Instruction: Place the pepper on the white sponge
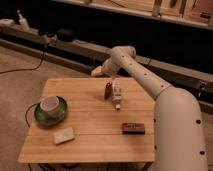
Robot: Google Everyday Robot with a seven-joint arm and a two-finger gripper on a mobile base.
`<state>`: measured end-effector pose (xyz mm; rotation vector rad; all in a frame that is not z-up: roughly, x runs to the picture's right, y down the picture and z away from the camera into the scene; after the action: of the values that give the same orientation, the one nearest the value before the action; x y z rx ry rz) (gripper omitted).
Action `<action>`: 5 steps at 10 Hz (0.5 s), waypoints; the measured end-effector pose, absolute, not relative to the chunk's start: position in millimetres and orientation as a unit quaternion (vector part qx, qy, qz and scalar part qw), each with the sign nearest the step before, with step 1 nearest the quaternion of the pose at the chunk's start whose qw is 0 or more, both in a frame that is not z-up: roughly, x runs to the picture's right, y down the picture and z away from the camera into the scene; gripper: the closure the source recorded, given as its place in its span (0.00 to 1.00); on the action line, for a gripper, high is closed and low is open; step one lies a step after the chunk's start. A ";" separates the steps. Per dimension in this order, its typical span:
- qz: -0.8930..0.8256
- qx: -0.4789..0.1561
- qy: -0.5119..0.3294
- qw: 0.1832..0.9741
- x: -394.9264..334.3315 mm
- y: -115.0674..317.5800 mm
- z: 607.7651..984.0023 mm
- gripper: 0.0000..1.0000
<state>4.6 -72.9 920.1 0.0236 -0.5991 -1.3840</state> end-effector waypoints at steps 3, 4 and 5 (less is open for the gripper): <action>-0.626 0.006 -0.282 0.727 -0.9 -62.1 933.3 0.20; -0.626 0.006 -0.287 0.725 -4.5 -57.7 936.9 0.20; -0.626 0.005 -0.291 0.724 -7.4 -53.4 940.4 0.20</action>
<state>-7.4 -53.4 940.4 0.0108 -0.6413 -1.3820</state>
